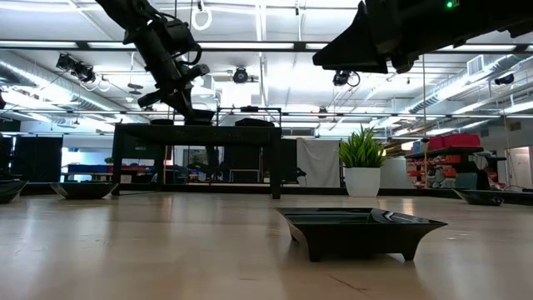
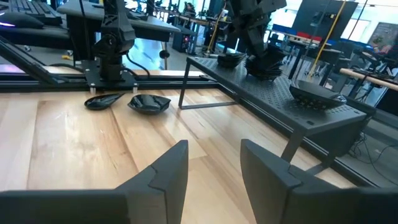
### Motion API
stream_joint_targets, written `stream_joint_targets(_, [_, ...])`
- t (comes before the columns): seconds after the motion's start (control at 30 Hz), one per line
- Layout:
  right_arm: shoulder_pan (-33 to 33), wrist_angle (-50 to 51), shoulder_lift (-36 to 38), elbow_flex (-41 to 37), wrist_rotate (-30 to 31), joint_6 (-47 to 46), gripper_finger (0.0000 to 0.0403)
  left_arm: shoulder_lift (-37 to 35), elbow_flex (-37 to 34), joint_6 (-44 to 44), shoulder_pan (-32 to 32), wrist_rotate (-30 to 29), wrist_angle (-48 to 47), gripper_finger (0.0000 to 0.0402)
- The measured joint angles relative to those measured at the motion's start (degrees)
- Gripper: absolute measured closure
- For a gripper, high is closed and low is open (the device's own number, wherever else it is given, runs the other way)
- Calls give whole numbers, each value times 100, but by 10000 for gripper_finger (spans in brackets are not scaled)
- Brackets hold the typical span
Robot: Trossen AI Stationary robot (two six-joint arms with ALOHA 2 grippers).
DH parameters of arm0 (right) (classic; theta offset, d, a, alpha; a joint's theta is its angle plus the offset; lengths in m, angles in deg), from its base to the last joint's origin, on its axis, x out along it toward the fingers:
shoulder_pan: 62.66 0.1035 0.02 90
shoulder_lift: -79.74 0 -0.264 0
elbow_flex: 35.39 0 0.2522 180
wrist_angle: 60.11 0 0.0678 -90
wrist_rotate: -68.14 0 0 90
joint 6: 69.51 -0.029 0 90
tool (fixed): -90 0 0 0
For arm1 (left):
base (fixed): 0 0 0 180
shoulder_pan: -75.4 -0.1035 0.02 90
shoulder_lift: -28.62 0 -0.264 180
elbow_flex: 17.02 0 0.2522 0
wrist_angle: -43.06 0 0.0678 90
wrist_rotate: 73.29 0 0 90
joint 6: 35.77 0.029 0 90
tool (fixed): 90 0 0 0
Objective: Pick & Place Mini shaped plates
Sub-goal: Stack the black square plate on top of the black square plates on the shelf
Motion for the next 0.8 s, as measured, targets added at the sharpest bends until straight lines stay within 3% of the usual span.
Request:
stream_joint_targets(0.27, [1, -2, 0, 0, 2, -4, 255, 0, 0, 19, 0, -4, -4, 380])
stream_joint_targets(0.63, [-1, -2, 0, 0, 0, -20, 255, -17, 0, 36, 0, 234, -9, 288])
stream_joint_targets(0.8, [-1, -2, 0, 2, 0, -81, 255, -159, 142, 170, -28, 279, -233, 271])
